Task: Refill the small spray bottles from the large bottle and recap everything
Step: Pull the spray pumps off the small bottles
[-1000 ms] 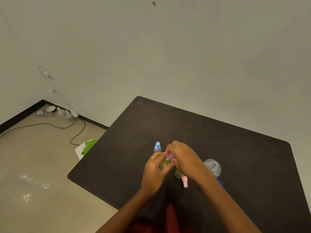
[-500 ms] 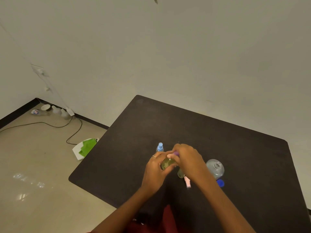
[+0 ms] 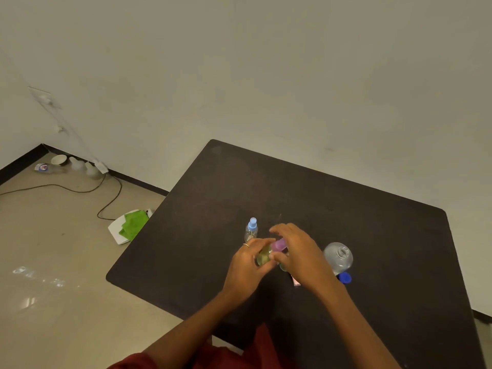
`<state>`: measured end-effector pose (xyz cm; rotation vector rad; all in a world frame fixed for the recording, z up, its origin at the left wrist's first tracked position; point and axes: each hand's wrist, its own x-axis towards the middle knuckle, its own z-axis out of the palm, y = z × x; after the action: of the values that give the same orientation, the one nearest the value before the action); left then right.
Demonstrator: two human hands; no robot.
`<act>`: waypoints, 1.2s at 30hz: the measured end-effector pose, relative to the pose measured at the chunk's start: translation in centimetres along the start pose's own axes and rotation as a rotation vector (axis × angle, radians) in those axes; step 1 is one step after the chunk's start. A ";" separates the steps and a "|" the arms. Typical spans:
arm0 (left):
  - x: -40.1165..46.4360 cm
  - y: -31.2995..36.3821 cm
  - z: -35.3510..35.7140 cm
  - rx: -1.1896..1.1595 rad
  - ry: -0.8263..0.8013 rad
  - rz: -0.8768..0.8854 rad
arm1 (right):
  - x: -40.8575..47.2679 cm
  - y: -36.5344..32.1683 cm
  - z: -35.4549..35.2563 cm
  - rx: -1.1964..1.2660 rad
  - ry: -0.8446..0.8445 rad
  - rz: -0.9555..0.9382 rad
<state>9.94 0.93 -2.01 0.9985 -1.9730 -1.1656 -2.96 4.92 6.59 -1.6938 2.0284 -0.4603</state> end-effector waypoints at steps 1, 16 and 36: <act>0.0 -0.1 -0.1 -0.006 -0.007 -0.002 | -0.1 0.0 0.1 0.022 0.020 0.048; 0.4 -0.7 -0.6 0.017 -0.098 -0.029 | -0.2 0.7 2.1 -0.102 -0.014 0.068; 2.3 -3.8 -0.7 0.144 -0.233 -0.205 | -0.9 1.8 1.3 0.189 0.254 0.188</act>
<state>10.43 -2.59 -4.81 1.2084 -2.2032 -1.3157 -3.64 6.15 4.62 -1.3752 2.2160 -0.8090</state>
